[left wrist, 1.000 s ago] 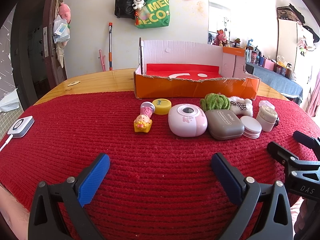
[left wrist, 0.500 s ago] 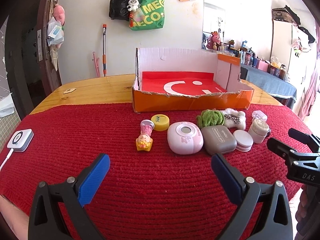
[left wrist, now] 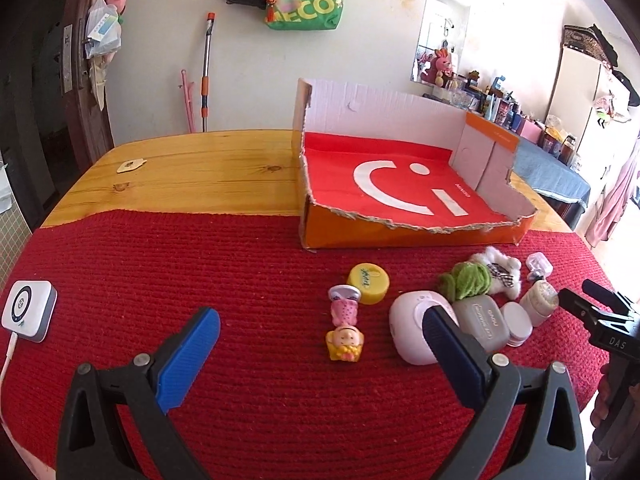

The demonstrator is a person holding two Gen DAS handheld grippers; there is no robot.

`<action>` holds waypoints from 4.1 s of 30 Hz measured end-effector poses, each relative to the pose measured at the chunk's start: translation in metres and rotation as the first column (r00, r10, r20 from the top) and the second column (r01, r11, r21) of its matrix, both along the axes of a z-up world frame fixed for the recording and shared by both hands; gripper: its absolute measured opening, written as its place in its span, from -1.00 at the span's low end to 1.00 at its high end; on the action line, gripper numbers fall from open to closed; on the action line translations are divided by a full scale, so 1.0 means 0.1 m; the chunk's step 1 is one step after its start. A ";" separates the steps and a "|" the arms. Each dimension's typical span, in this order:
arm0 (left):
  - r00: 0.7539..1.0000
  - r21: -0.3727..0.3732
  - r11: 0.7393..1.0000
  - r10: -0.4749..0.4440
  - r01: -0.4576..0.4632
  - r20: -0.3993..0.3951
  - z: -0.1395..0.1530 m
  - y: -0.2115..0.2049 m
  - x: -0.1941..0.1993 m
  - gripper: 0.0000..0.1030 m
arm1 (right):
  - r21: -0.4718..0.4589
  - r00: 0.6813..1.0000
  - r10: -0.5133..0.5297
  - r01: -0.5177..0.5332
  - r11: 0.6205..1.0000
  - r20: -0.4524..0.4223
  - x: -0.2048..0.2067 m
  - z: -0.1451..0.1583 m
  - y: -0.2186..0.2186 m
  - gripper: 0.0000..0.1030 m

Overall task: Organize objects
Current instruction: 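Grasp the pink-capped girl figurine with the left tool while the right grasps the blue-and-black boy figurine, then lift both figurines and carry them over the orange box's red floor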

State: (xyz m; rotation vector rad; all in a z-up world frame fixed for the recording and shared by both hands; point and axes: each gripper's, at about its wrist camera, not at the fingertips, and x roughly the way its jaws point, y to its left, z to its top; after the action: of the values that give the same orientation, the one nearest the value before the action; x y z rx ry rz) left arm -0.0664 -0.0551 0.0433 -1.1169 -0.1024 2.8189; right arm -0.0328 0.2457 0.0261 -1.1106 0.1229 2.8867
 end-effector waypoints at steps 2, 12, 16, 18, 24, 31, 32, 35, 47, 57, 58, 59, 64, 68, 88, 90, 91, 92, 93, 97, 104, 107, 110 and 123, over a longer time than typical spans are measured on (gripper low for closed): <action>1.000 0.000 1.000 -0.001 0.001 0.028 -0.05 -0.04 -0.07 1.00 | 0.009 1.000 -0.013 0.012 1.000 0.015 -0.04 -0.01 0.00 1.00; 0.989 -0.004 0.998 -0.061 0.063 0.133 -0.24 -0.05 -0.25 1.00 | 0.001 0.998 0.000 -0.001 1.000 0.070 -0.13 -0.06 -0.04 1.00; 0.987 -0.040 0.996 -0.073 0.079 0.140 -0.25 -0.02 -0.28 1.00 | 0.025 0.997 -0.001 -0.001 1.000 0.071 -0.15 -0.04 -0.07 1.00; 0.986 -0.046 0.995 -0.079 0.086 0.147 -0.27 -0.02 -0.30 0.99 | 0.020 0.997 0.004 -0.005 1.000 0.075 -0.14 -0.04 -0.06 1.00; 0.985 -0.122 0.986 -0.097 0.114 0.142 -0.27 0.04 -0.29 0.98 | 0.040 0.993 0.013 -0.018 0.999 0.115 -0.16 -0.16 -0.08 1.00; 0.985 -0.114 0.988 -0.089 0.106 0.150 -0.26 -0.01 -0.34 0.94 | 0.032 0.994 -0.025 0.022 0.999 0.105 -0.15 -0.11 0.10 1.00; 0.984 -0.111 0.987 -0.097 0.114 0.150 -0.26 0.01 -0.35 0.94 | 0.021 0.994 -0.011 0.009 1.000 0.111 -0.17 -0.10 0.09 1.00; 0.983 -0.120 0.984 -0.116 0.134 0.140 -0.27 0.08 -0.36 0.89 | 0.008 0.993 0.029 -0.030 1.000 0.114 -0.22 -0.09 0.04 1.00; 0.980 -0.049 0.981 -0.182 0.186 0.084 -0.23 0.17 -0.28 0.20 | 0.038 0.992 0.089 -0.093 0.995 0.086 -0.25 -0.11 -0.19 0.24; 0.975 0.017 0.977 -0.214 0.213 0.062 -0.21 0.22 -0.18 -0.63 | 0.000 0.986 0.164 -0.164 0.986 0.043 -0.19 -0.11 -0.26 -0.53; 0.975 0.015 0.977 -0.214 0.213 0.059 -0.21 0.23 -0.17 -0.63 | -0.006 0.985 0.169 -0.169 0.986 0.036 -0.18 -0.10 -0.26 -0.53; 0.975 0.014 0.976 -0.216 0.215 0.057 -0.20 0.24 -0.15 -0.64 | -0.012 0.984 0.173 -0.173 0.985 0.028 -0.16 -0.08 -0.27 -0.53; 0.974 0.026 0.974 -0.225 0.225 0.029 -0.08 0.25 -0.03 -0.67 | 0.006 0.983 0.184 -0.184 0.983 -0.019 -0.08 0.09 -0.32 -0.53; 0.975 0.015 0.975 -0.223 0.223 -0.003 0.03 0.25 0.03 -0.67 | 0.013 0.980 0.193 -0.192 0.981 -0.058 -0.02 0.26 -0.33 -0.53; 0.973 0.015 0.974 -0.225 0.226 -0.057 0.34 0.22 0.11 -0.67 | 0.003 0.971 0.217 -0.218 0.976 -0.099 0.02 0.46 -0.39 -0.53; 0.972 0.017 0.973 -0.229 0.230 -0.058 0.39 0.22 0.06 -0.67 | 0.007 0.970 0.222 -0.222 0.975 -0.102 -0.03 0.50 -0.41 -0.53; 0.971 0.016 0.972 -0.232 0.233 -0.059 0.42 0.23 0.04 -0.67 | 0.008 0.969 0.226 -0.226 0.974 -0.102 -0.06 0.53 -0.41 -0.53; 0.970 0.012 0.972 -0.234 0.235 -0.060 0.44 0.24 0.01 -0.67 | 0.008 0.968 0.230 -0.230 0.973 -0.101 -0.10 0.55 -0.42 -0.53; 0.970 0.007 0.972 -0.234 0.235 -0.061 0.47 0.24 -0.03 -0.67 | 0.007 0.967 0.233 -0.233 0.972 -0.101 -0.14 0.57 -0.42 -0.53; 0.968 -0.002 0.969 -0.245 0.245 -0.060 0.56 0.27 -0.20 -0.67 | 0.017 0.966 0.241 -0.240 0.971 -0.096 -0.35 0.65 -0.41 -0.53; 0.963 -0.031 0.963 -0.268 0.268 -0.012 0.60 0.35 -0.59 -0.67 | 0.048 0.961 0.274 -0.272 0.961 -0.030 -0.83 0.64 -0.41 -0.53; 0.958 -0.047 0.956 -0.287 0.288 0.025 0.55 0.41 -0.77 -0.67 | 0.053 0.957 0.290 -0.291 0.955 0.017 -1.04 0.59 -0.40 -0.53; 0.947 -0.059 0.947 -0.312 0.317 0.079 0.46 0.47 -0.95 -0.67 | 0.065 0.949 0.309 -0.313 0.948 0.068 -1.24 0.53 -0.40 -0.53; 0.898 -0.114 0.911 -0.357 0.396 0.258 0.07 0.62 -1.45 -0.67 | 0.097 0.869 0.385 -0.432 0.897 0.310 -1.69 0.23 -0.48 -0.53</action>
State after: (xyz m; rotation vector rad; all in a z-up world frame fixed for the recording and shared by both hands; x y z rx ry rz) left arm -0.2115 0.0068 0.0501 -1.3318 0.3027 2.3783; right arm -0.2020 0.1979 0.0488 -1.6777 -0.4055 2.9567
